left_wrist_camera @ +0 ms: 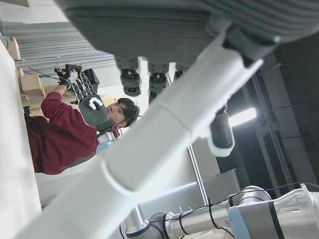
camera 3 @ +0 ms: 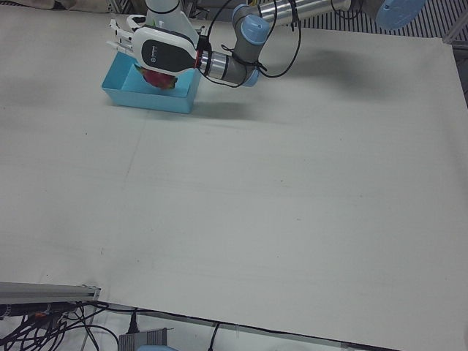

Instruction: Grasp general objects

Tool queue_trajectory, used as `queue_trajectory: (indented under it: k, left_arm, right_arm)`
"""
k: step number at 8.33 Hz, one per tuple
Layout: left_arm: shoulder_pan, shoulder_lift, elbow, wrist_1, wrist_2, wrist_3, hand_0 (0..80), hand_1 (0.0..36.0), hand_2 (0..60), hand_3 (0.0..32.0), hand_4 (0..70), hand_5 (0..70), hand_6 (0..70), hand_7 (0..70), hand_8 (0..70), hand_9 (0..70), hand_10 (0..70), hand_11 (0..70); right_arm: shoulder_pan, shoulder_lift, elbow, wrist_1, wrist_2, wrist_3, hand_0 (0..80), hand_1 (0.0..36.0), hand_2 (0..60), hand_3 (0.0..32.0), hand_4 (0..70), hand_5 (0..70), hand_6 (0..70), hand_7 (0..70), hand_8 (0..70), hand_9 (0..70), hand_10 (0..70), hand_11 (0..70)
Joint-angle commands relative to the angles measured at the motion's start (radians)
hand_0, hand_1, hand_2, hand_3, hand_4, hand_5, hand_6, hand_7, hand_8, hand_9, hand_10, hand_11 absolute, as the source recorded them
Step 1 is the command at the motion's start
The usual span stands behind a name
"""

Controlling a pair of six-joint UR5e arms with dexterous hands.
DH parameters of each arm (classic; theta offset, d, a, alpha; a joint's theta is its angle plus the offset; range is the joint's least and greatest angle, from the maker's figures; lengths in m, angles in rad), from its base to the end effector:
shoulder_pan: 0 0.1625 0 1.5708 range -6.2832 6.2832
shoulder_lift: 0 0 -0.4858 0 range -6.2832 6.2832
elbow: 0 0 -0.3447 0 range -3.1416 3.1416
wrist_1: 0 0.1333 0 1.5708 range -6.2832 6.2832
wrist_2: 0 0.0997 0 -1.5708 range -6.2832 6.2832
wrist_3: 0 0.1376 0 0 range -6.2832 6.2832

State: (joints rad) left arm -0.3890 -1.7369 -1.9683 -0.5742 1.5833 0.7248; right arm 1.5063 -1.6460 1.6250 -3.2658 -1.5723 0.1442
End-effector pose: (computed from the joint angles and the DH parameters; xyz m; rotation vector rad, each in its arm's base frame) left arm 0.4312 -0.3189 0.3744 -0.6293 2.6891 -0.3376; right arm 0.1051 -0.4375 0.7727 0.2118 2.0054 -2.3311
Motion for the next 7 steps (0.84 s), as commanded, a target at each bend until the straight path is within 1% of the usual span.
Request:
queue_trajectory:
  k: [1, 2, 3, 4, 5, 6, 7]
  left_arm:
    - [-0.007, 0.037, -0.007, -0.017, -0.029, -0.001, 80.0, 36.0, 60.0, 2.2, 6.0, 18.1, 0.0, 31.4, 0.0, 4.8, 0.0, 0.0]
    - [-0.022, 0.060, -0.021, 0.038, -0.029, -0.002, 80.0, 36.0, 60.0, 1.0, 4.5, 33.1, 0.0, 38.3, 0.0, 6.2, 0.0, 0.0]
    - [-0.092, 0.065, -0.018, 0.156, -0.029, -0.001, 80.0, 36.0, 60.0, 0.0, 2.2, 70.0, 0.0, 43.2, 0.0, 7.2, 0.0, 0.0]
    - [-0.187, 0.065, -0.008, 0.265, -0.028, -0.001, 80.0, 36.0, 60.0, 0.0, 0.0, 70.0, 0.0, 46.9, 0.0, 7.9, 0.0, 0.0]
    - [-0.277, 0.066, 0.015, 0.299, -0.028, -0.010, 80.0, 36.0, 60.0, 0.0, 0.0, 70.0, 0.1, 51.6, 0.0, 8.9, 0.0, 0.0]
    - [-0.339, 0.065, 0.044, 0.327, -0.028, -0.013, 80.0, 36.0, 60.0, 0.0, 0.2, 70.0, 3.9, 56.8, 0.0, 9.9, 0.0, 0.0]
    - [-0.406, 0.065, 0.080, 0.339, -0.028, -0.013, 80.0, 36.0, 60.0, 0.0, 3.5, 70.0, 7.0, 60.2, 0.4, 10.6, 0.0, 0.0]
  right_arm:
    - [0.000, 0.000, 0.000, 0.000, 0.000, 0.000, 0.0, 0.0, 0.0, 0.0, 0.0, 0.0, 0.0, 0.0, 0.0, 0.0, 0.0, 0.0]
    - [0.000, 0.000, 0.000, 0.000, 0.000, 0.000, 0.0, 0.0, 0.0, 0.0, 0.0, 0.0, 0.0, 0.0, 0.0, 0.0, 0.0, 0.0]
    - [0.000, 0.000, 0.000, 0.000, 0.000, 0.000, 0.0, 0.0, 0.0, 0.0, 0.0, 0.0, 0.0, 0.0, 0.0, 0.0, 0.0, 0.0]
    - [0.000, 0.000, 0.000, 0.000, 0.000, 0.000, 0.0, 0.0, 0.0, 0.0, 0.0, 0.0, 0.0, 0.0, 0.0, 0.0, 0.0, 0.0]
    - [0.000, 0.000, 0.000, 0.000, 0.000, 0.000, 0.0, 0.0, 0.0, 0.0, 0.0, 0.0, 0.0, 0.0, 0.0, 0.0, 0.0, 0.0]
    - [0.000, 0.000, 0.000, 0.000, 0.000, 0.000, 0.0, 0.0, 0.0, 0.0, 0.0, 0.0, 0.0, 0.0, 0.0, 0.0, 0.0, 0.0]
    - [0.000, 0.000, 0.000, 0.000, 0.000, 0.000, 0.0, 0.0, 0.0, 0.0, 0.0, 0.0, 0.0, 0.0, 0.0, 0.0, 0.0, 0.0]
